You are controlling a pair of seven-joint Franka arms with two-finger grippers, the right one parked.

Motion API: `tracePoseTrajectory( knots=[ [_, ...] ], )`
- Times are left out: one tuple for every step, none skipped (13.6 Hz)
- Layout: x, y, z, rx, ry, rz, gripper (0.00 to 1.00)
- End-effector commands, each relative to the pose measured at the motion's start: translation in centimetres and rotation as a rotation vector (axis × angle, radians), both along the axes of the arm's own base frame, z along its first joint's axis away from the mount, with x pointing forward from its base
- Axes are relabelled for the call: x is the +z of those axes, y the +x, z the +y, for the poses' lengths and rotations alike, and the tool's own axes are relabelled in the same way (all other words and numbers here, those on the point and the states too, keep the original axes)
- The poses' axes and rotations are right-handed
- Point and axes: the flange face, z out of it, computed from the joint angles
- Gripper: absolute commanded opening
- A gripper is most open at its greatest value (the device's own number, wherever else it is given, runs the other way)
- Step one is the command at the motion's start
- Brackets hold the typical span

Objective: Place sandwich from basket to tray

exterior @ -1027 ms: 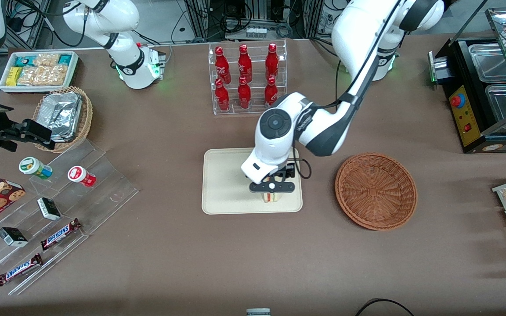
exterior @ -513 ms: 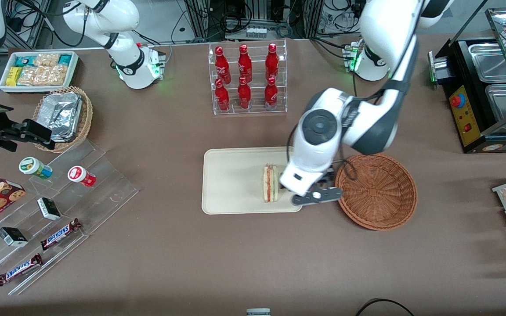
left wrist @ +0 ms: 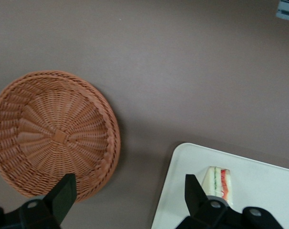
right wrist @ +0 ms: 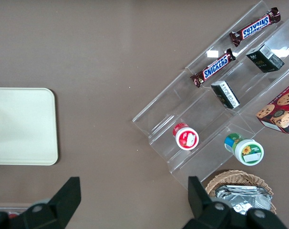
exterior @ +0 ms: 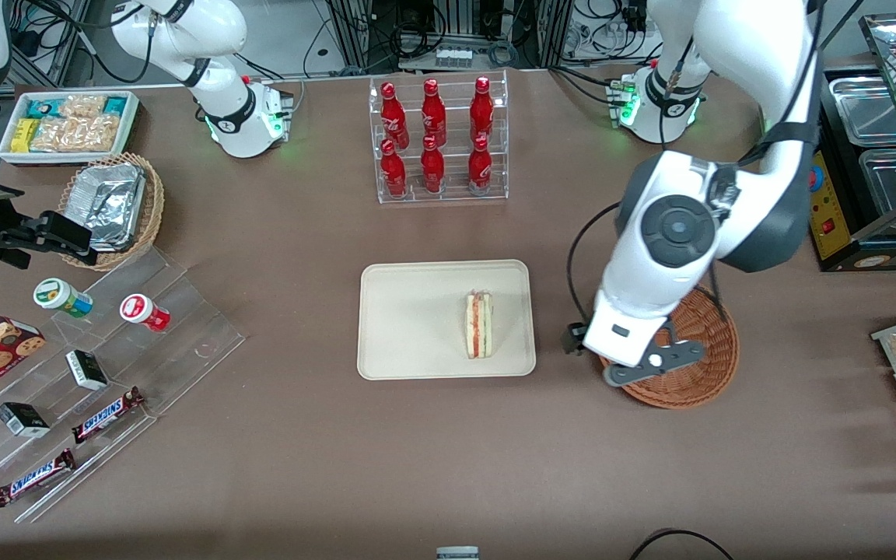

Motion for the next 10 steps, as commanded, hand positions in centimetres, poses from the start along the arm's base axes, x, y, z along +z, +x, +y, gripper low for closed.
tracePoseTrajectory(
  knots=[
    [2.1,0.1,3.6,-0.019,0.001,0.019,1.0],
    [2.8,0.2,4.9,-0.017,0.001,0.018,1.0],
    [3.0,0.5,6.3,-0.02,0.002,0.024,1.0],
    [3.5,0.6,7.6,-0.028,-0.008,0.037,1.0],
    [4.0,0.5,8.5,-0.043,-0.023,0.046,1.0],
    [4.2,0.7,9.8,-0.054,-0.026,0.049,1.0],
    [4.3,0.9,11.1,-0.054,-0.026,0.057,1.0],
    [4.9,0.7,12.1,-0.061,-0.025,0.062,1.0],
    [5.2,0.6,12.9,-0.069,-0.024,0.07,1.0],
    [5.7,0.6,14.4,-0.076,-0.023,0.077,1.0]
  ],
)
